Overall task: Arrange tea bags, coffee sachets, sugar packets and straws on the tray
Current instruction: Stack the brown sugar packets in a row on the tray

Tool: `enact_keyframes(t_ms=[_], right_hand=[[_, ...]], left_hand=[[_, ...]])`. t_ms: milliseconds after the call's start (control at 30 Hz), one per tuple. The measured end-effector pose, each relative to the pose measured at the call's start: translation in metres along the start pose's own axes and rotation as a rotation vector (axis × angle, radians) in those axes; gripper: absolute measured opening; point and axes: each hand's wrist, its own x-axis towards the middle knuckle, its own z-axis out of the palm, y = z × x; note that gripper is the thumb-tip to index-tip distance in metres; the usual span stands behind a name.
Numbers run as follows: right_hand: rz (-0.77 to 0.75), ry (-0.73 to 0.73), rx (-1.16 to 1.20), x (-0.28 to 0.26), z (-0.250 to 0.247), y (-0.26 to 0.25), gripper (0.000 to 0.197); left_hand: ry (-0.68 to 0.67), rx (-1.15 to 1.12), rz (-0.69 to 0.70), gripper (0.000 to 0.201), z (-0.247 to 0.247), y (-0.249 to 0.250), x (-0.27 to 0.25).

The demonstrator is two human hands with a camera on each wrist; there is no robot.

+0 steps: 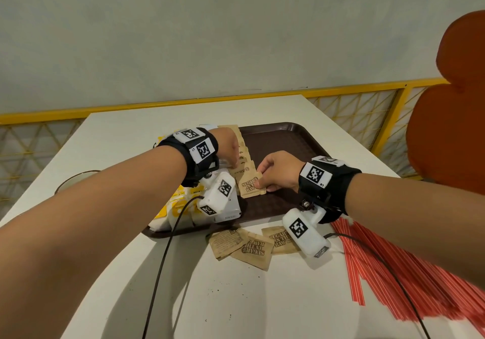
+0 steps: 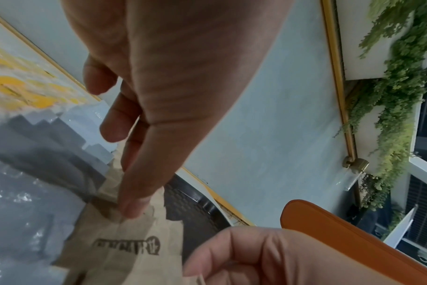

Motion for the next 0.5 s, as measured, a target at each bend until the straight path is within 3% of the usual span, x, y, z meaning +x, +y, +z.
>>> enact_keyframes(t_ms=[500], right_hand=[[0.035,0.036,-0.022,0.003,0.002,-0.008,0.031]], left_hand=[[-0.01,0.071,-0.055,0.016,0.01,0.003,0.015]])
